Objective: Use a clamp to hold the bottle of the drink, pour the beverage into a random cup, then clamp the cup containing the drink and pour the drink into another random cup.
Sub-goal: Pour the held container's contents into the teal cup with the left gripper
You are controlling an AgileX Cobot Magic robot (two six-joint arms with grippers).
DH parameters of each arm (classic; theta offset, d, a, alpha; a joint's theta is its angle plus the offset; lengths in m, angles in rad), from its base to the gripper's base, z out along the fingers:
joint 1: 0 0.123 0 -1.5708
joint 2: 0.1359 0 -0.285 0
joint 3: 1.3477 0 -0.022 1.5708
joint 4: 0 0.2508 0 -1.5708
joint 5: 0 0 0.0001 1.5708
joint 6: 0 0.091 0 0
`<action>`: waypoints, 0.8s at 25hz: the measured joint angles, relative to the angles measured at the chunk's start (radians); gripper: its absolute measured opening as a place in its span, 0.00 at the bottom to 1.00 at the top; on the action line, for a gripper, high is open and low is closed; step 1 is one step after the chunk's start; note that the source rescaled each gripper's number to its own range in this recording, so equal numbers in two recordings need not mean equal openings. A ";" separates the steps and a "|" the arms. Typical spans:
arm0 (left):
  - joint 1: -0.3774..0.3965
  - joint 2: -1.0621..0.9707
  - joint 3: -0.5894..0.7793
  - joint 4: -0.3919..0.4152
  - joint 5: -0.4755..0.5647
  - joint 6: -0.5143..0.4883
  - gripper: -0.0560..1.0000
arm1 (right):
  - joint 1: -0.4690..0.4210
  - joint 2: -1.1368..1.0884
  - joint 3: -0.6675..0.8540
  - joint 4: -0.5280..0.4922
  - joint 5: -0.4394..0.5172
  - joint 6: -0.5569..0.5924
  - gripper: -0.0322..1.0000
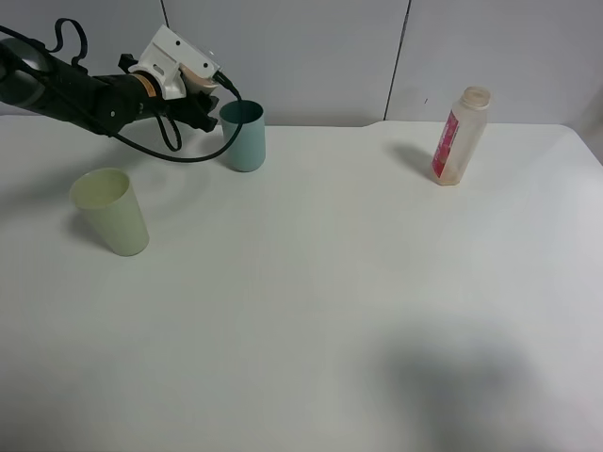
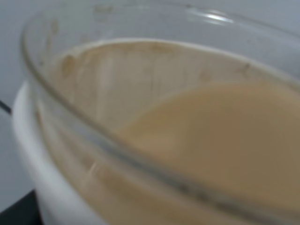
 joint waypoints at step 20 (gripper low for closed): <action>0.000 0.000 0.000 0.085 -0.013 0.038 0.06 | 0.000 0.000 0.000 0.000 0.000 0.000 1.00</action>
